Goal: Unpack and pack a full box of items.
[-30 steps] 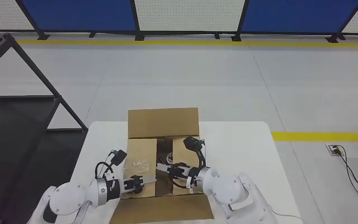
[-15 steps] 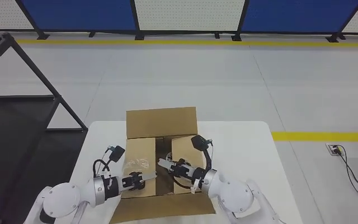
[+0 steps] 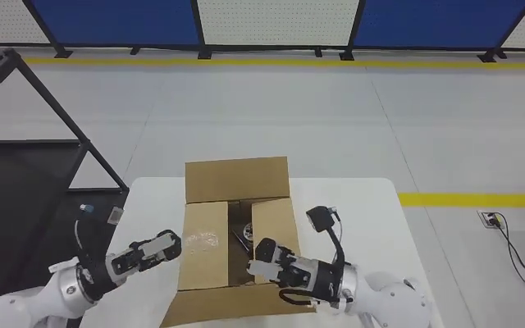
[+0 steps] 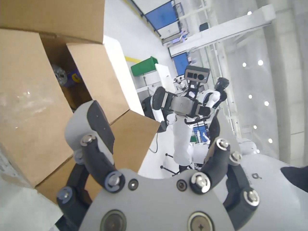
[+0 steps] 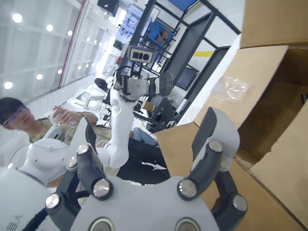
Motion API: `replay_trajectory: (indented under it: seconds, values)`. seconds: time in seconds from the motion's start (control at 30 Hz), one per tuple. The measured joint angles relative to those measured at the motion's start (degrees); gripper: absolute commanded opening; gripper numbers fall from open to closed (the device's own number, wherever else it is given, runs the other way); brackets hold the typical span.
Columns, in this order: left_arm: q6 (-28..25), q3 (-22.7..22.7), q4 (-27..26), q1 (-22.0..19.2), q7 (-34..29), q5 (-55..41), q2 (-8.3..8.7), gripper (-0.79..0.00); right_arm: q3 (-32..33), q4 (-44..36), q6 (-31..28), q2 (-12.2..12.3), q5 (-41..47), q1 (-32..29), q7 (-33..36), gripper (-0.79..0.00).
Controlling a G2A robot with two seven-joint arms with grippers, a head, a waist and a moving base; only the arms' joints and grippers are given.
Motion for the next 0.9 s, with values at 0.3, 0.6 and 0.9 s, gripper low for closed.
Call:
replay_trajectory:
  seconds: [0.3, 0.6, 0.9]
  values:
    - [-4.9, -19.39, 6.13, 9.27, -1.13, -20.9, -0.56, 0.0, 4.54, 2.35, -2.94, 1.31, 13.14, -0.62, 5.78, 0.0]
    - [-1.54, -23.92, 11.01, 16.55, -0.65, -20.38, -0.88, 0.0, 5.44, 2.5, 0.35, 1.42, 9.22, -0.83, 2.27, 0.0]
    - [-1.48, -23.72, 11.03, 16.47, -0.46, -20.45, -0.9, 0.0, 5.44, 2.5, 0.39, 1.42, 9.22, -0.83, 2.19, 0.0]
